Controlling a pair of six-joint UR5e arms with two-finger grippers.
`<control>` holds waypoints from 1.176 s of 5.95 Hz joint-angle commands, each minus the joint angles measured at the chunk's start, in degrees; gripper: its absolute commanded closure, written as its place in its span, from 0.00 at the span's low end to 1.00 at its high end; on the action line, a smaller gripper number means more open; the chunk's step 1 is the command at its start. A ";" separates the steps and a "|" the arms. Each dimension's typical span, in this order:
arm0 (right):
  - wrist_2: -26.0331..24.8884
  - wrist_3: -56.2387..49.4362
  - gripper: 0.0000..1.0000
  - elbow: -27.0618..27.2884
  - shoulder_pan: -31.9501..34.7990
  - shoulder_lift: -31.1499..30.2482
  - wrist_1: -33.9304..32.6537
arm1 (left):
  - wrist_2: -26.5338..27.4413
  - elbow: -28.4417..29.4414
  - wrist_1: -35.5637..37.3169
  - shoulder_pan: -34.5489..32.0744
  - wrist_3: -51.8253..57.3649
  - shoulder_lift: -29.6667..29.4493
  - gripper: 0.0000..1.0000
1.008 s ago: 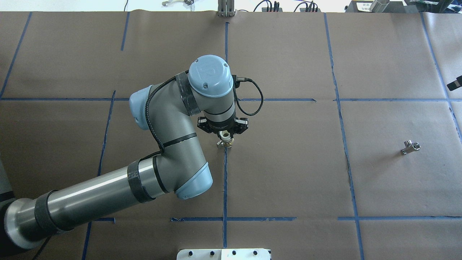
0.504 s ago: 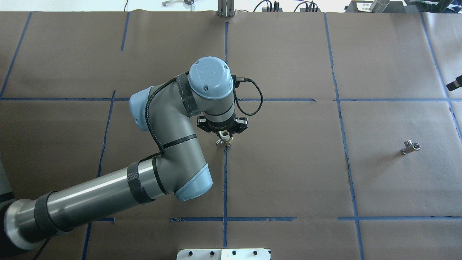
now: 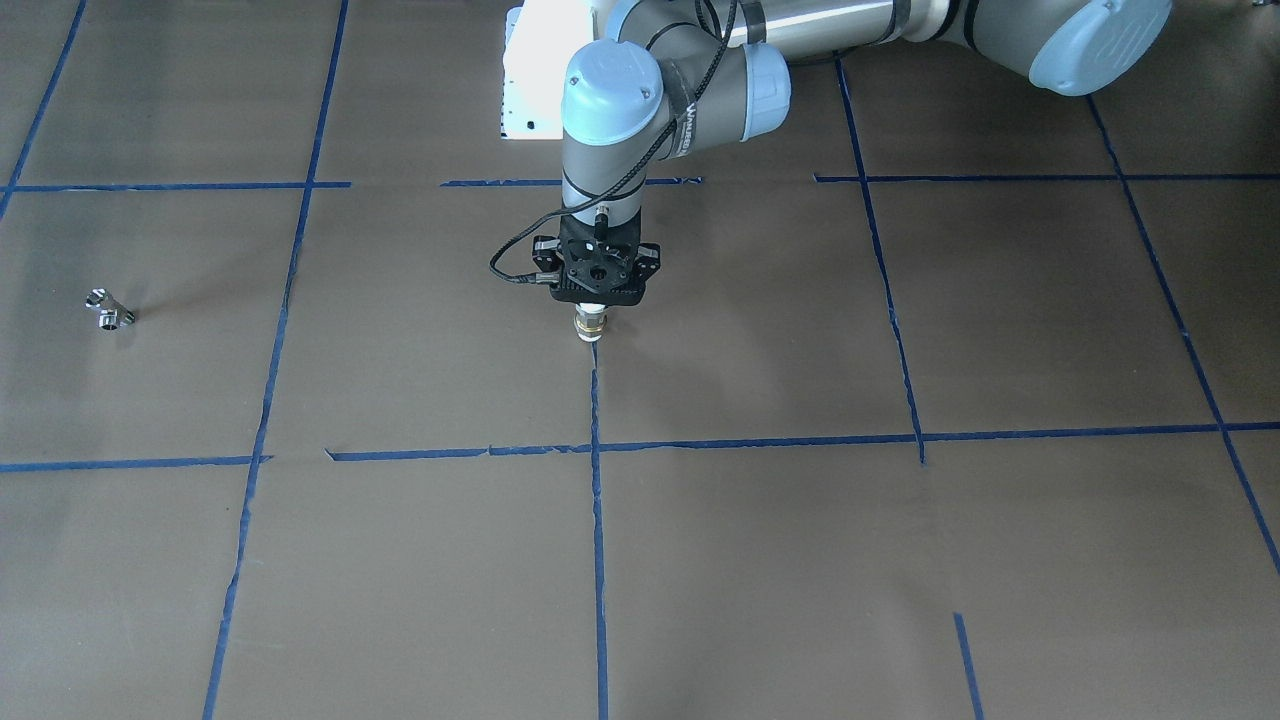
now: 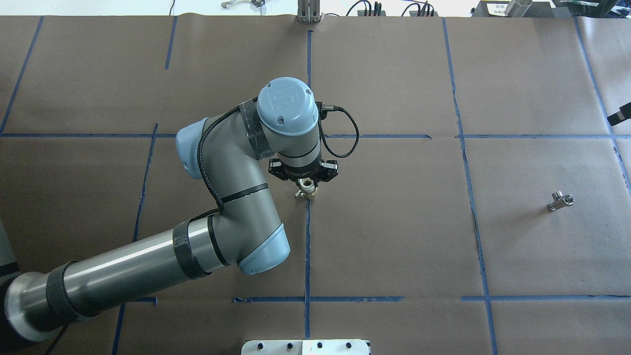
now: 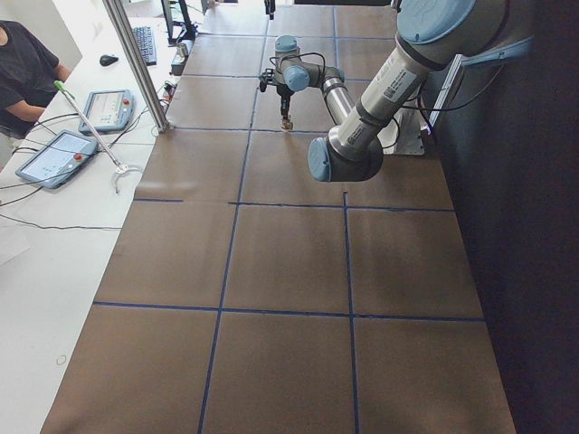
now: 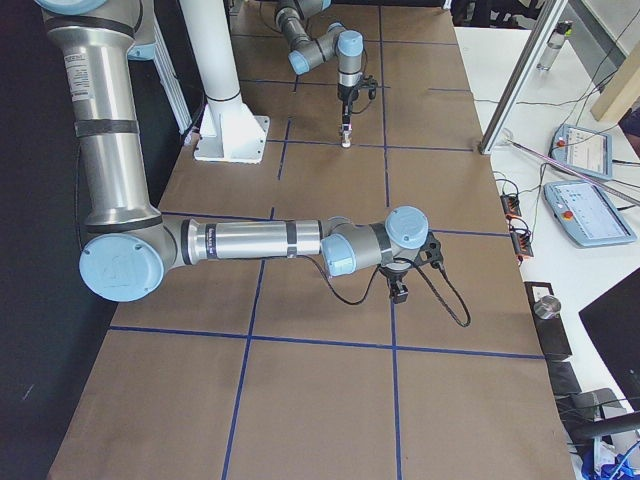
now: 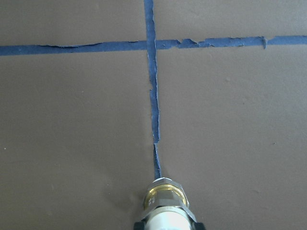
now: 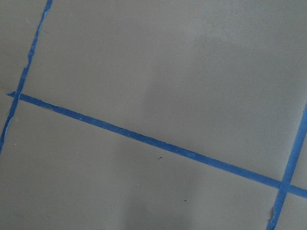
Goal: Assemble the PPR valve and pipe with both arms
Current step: 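Lower the valve upright at the grid center and open the left gripper, then lift the left gripper away while the right gripper reaches toward the chrome fitting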
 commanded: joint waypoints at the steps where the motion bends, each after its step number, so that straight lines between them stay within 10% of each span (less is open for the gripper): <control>1: -0.09 0.92 0.00 0.07 -0.22 0.00 0.02 | 0.06 -0.10 0.03 0.00 -1.64 0.05 0.29; 4: -1.91 25.63 0.00 5.30 -6.24 0.00 0.28 | -0.20 -8.39 0.03 -0.44 -2.51 3.01 0.16; 5: -9.68 29.18 0.00 12.31 -12.38 -3.66 0.81 | -0.29 -15.06 0.03 -1.22 -2.86 6.61 0.16; 7: -12.45 35.24 0.00 13.61 -18.20 -12.17 13.56 | -0.55 -19.95 0.12 -3.51 -3.22 8.92 0.16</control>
